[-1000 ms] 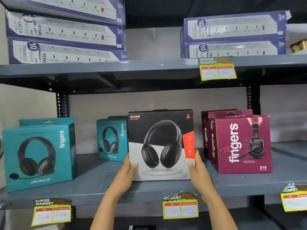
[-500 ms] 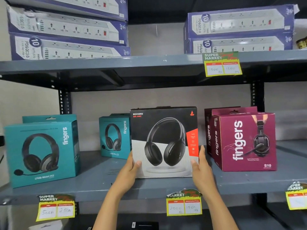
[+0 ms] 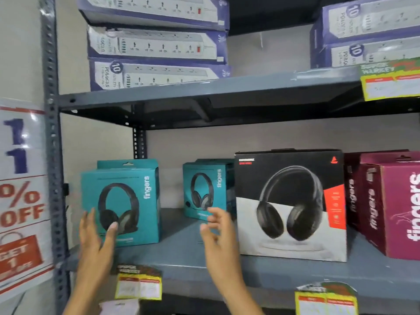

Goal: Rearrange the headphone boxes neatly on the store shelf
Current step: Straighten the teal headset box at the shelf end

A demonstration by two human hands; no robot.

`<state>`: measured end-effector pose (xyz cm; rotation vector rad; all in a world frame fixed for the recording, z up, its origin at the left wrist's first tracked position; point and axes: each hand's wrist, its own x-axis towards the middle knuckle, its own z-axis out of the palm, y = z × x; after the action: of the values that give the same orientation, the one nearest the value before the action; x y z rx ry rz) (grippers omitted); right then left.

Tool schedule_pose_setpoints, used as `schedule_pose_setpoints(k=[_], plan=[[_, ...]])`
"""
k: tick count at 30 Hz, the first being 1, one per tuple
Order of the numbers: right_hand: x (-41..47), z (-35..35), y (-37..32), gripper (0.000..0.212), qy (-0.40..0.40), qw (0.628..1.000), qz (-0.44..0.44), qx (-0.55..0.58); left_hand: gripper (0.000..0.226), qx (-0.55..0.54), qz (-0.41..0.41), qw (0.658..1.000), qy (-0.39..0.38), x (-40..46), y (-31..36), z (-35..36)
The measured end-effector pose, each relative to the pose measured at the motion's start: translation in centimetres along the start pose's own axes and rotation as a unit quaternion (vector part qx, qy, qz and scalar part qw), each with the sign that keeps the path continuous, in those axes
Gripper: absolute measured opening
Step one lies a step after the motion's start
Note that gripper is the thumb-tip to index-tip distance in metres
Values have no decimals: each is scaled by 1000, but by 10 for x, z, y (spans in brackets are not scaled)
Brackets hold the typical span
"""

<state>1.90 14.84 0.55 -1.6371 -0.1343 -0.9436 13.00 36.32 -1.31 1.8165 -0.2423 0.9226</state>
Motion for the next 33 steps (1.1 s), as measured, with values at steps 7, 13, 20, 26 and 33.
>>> schedule_pose_setpoints(k=[7, 13, 20, 26, 33], plan=[[61, 118, 32, 15, -17, 957, 280, 70, 70, -85, -50, 995, -4, 44, -46, -7], [104, 140, 57, 40, 201, 943, 264, 7, 68, -245, -237, 935, -95, 93, -49, -3], [120, 127, 76, 68, 264, 926, 266, -51, 51, -218, -265, 886, -312, 126, -45, 44], [129, 102, 98, 73, 256, 931, 250, -68, 53, -222, -276, 853, -384, 138, -49, 102], [139, 98, 118, 56, 224, 954, 193, -40, 54, -282, -315, 800, -426, 153, -52, 147]])
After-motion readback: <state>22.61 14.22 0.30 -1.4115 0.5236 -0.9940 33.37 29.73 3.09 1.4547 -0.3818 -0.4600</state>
